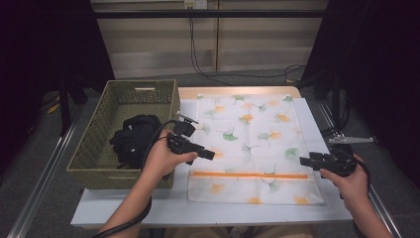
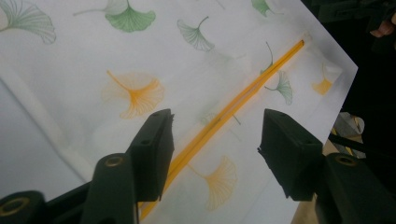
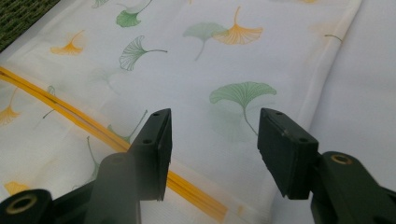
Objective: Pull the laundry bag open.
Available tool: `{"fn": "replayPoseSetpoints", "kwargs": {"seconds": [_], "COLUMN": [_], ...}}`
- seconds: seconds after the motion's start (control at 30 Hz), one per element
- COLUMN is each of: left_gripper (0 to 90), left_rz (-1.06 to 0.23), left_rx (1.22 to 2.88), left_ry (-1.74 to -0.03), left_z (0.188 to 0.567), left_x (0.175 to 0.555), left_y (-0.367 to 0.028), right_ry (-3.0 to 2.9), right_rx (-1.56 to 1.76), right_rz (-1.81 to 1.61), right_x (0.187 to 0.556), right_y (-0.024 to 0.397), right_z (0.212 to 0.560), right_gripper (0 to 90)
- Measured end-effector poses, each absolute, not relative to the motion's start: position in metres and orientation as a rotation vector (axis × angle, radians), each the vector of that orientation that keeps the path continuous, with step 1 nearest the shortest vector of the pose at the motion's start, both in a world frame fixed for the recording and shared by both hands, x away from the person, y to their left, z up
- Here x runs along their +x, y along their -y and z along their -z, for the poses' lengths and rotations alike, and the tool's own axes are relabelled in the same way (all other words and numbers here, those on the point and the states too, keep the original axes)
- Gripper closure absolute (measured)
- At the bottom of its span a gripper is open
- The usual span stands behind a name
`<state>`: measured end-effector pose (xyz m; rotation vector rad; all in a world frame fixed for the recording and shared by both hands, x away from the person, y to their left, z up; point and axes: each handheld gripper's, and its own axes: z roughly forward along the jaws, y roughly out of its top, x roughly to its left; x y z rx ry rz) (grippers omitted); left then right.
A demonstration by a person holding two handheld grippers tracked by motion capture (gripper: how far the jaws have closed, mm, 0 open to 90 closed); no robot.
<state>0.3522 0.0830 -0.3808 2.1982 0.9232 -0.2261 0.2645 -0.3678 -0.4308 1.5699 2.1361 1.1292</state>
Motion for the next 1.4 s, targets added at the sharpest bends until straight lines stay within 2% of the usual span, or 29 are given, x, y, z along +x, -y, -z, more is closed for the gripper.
{"fn": "replayPoseSetpoints", "kwargs": {"seconds": [0.43,0.8,1.1,1.4], "left_gripper": [19.6,13.0,10.9,9.2], "left_rz": [0.159,0.157,0.179,0.178], "left_rx": [2.135,2.116,2.112,2.114], "left_ry": [-0.909,-0.916,-0.912,-0.916], "left_z": [0.388,0.393,0.397,0.399], "left_x": [0.347,0.343,0.342,0.34], "left_y": [-0.078,-0.076,-0.074,-0.073], "right_ry": [-2.156,-2.173,-2.195,-2.191], "right_rx": [1.547,1.539,1.512,1.508], "right_rz": [-1.128,-1.125,-1.113,-1.123], "right_x": [0.265,0.268,0.272,0.273], "right_y": [0.359,0.354,0.348,0.345], "right_z": [0.429,0.429,0.429,0.428], "right_gripper": [41.6,36.4,23.1,16.5]}}
